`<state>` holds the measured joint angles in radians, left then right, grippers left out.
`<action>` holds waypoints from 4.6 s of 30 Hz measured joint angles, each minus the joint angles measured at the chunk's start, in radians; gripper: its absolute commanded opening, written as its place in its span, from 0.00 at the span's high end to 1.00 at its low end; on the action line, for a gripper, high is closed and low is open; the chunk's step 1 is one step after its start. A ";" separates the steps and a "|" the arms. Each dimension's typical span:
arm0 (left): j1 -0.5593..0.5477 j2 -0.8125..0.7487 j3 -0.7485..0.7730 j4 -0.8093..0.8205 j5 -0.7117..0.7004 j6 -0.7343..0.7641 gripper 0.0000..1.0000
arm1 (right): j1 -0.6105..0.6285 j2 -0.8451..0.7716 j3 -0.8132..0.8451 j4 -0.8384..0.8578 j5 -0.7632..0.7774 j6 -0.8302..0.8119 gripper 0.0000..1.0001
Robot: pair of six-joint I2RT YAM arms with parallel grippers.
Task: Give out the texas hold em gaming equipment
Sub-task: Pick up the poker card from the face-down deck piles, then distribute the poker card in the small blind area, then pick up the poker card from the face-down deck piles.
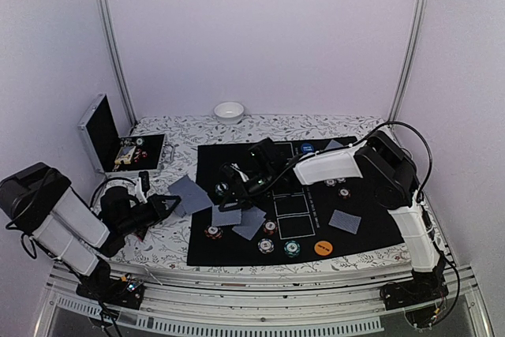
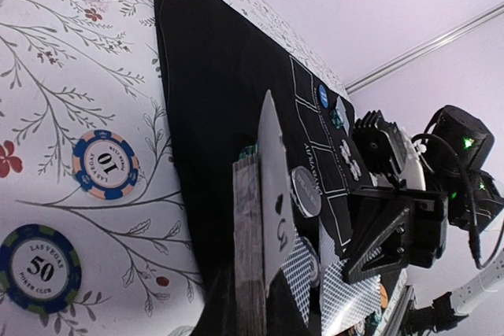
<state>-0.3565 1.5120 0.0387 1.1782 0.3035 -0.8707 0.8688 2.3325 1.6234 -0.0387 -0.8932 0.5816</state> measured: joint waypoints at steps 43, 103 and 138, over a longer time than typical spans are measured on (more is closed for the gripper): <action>0.023 -0.297 0.000 -0.335 -0.044 0.127 1.00 | -0.757 -0.108 -0.036 -0.124 0.523 -0.225 0.98; 0.024 -0.680 -0.006 -0.438 0.006 0.144 1.00 | 0.008 0.025 0.194 0.038 -0.018 -0.083 0.48; 0.026 -0.407 -0.017 -0.423 -0.066 0.089 1.00 | 0.032 0.097 0.241 0.045 0.030 -0.017 0.98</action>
<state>-0.3309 1.1049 0.0216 0.7547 0.2379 -0.7822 0.9005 2.4294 1.8648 0.0067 -0.8631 0.5644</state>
